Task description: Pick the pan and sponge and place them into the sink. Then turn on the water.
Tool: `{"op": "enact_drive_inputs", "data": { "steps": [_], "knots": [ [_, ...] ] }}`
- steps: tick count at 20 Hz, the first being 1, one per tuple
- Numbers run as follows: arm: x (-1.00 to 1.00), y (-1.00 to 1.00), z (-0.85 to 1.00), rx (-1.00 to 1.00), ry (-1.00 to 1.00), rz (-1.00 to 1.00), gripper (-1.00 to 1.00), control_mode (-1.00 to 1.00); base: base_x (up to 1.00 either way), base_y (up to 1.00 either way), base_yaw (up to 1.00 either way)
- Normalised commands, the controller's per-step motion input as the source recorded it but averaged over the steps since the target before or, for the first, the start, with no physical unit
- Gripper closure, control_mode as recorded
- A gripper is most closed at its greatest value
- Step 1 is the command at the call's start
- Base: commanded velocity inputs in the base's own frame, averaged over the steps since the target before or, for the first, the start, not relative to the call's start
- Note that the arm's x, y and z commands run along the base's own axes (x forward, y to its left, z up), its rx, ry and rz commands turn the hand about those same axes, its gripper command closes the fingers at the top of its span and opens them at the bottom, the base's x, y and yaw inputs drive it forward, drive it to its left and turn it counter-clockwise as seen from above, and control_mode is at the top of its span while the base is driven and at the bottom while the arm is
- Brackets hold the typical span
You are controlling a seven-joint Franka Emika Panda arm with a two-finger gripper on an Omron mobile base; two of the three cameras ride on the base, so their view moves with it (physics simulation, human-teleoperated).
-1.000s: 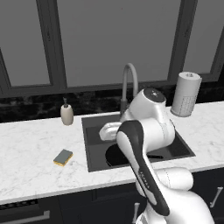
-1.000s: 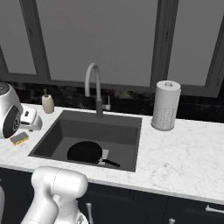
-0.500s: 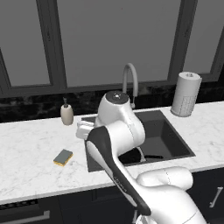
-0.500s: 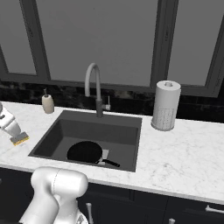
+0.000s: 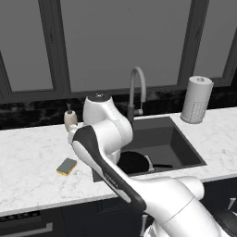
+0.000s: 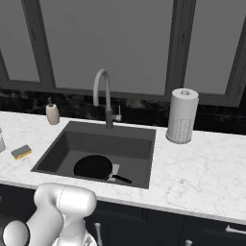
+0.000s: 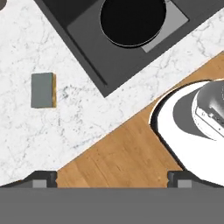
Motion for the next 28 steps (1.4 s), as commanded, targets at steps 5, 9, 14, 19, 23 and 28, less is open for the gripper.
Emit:
{"op": "enact_drive_inputs", "data": {
  "steps": [5,9,14,19,23,28],
  "knots": [
    [0.31,0.0,-0.54,0.09,0.05,0.02,-1.0,-1.0,0.0,0.0,0.0],
    [0.34,0.0,-0.44,0.09,0.0,0.07,-1.0,-1.0,0.0,0.0,0.0],
    [0.31,0.08,-0.36,0.06,0.01,0.04,-1.0,-1.0,0.0,0.0,0.0],
    [0.18,0.26,-0.2,-0.01,0.03,0.0,-1.0,-1.0,0.0,0.0,0.0],
    [0.03,0.39,-0.01,-0.11,0.1,0.0,-1.0,-1.0,0.0,0.0,0.0],
    [0.02,0.43,0.0,-0.19,0.15,0.0,-1.0,-1.0,0.0,0.0,0.0]
  ]
}}
